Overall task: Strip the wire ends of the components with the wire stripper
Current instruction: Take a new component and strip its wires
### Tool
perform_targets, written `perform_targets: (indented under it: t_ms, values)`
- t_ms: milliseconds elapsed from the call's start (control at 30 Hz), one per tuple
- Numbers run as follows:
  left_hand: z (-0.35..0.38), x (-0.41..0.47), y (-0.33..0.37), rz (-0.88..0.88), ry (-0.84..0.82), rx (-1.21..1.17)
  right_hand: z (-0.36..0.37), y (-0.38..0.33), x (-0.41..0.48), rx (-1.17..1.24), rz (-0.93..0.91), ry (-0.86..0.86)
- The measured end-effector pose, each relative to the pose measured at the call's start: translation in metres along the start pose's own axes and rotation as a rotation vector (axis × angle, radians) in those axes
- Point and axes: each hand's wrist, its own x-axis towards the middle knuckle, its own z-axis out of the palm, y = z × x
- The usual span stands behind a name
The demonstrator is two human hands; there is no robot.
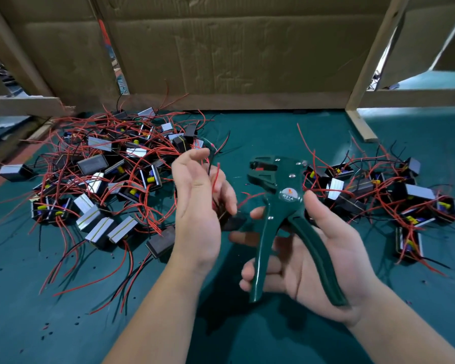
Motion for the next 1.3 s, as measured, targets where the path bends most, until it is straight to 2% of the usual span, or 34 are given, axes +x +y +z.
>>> perform_targets:
  t_ms: [67,167,267,367,433,533,600,700,767,867,933,1000,1067,1100,1200,1300]
  values:
    - [0.003,-0.003,0.000,-0.040,-0.088,-0.142,-0.002,0.002,0.000,-0.003,0.046,-0.064]
    - [0.004,-0.006,0.003,-0.038,-0.166,-0.162,-0.003,0.002,-0.001,-0.025,-0.001,-0.080]
    - [0.004,-0.006,0.005,-0.026,-0.186,-0.151,-0.004,0.000,0.000,-0.099,-0.199,-0.003]
    - [0.005,-0.004,0.003,-0.058,-0.164,-0.023,-0.004,-0.005,0.002,-0.166,-0.480,0.189]
    - [0.007,-0.002,0.001,-0.099,-0.156,0.085,-0.006,-0.010,0.001,-0.158,-0.599,0.320]
    - [0.006,-0.004,-0.007,-0.144,-0.164,0.314,-0.012,-0.016,-0.001,-0.180,-0.683,0.501]
    - [0.001,-0.006,-0.014,-0.113,-0.195,0.584,-0.017,-0.017,-0.002,-0.301,-0.714,0.647]
    - [-0.009,-0.007,-0.023,-0.024,-0.294,1.034,-0.020,-0.019,-0.003,-0.427,-0.738,0.765]
    - [-0.012,-0.006,-0.025,-0.022,-0.325,1.125,-0.022,-0.021,-0.005,-0.444,-0.760,0.745]
    - [-0.011,-0.006,-0.019,0.008,-0.330,1.085,-0.019,-0.021,-0.009,-0.406,-0.841,0.581]
    - [-0.009,-0.006,-0.016,0.067,-0.219,0.988,-0.012,-0.022,-0.010,-0.394,-0.930,0.475]
    - [-0.010,-0.002,-0.014,0.110,-0.041,0.962,-0.007,-0.021,-0.013,-0.385,-0.976,0.392]
    - [-0.015,0.002,-0.014,0.162,0.101,1.048,-0.007,-0.022,-0.015,-0.378,-0.902,0.295]
    - [-0.018,0.004,-0.014,0.177,0.151,1.105,-0.007,-0.022,-0.015,-0.350,-0.803,0.228]
    - [-0.026,0.011,-0.012,0.111,0.275,1.246,-0.009,-0.022,-0.011,-0.090,-0.345,0.006]
    - [-0.035,0.014,-0.013,0.018,0.299,1.391,-0.007,-0.012,-0.004,-0.085,-0.041,0.009]
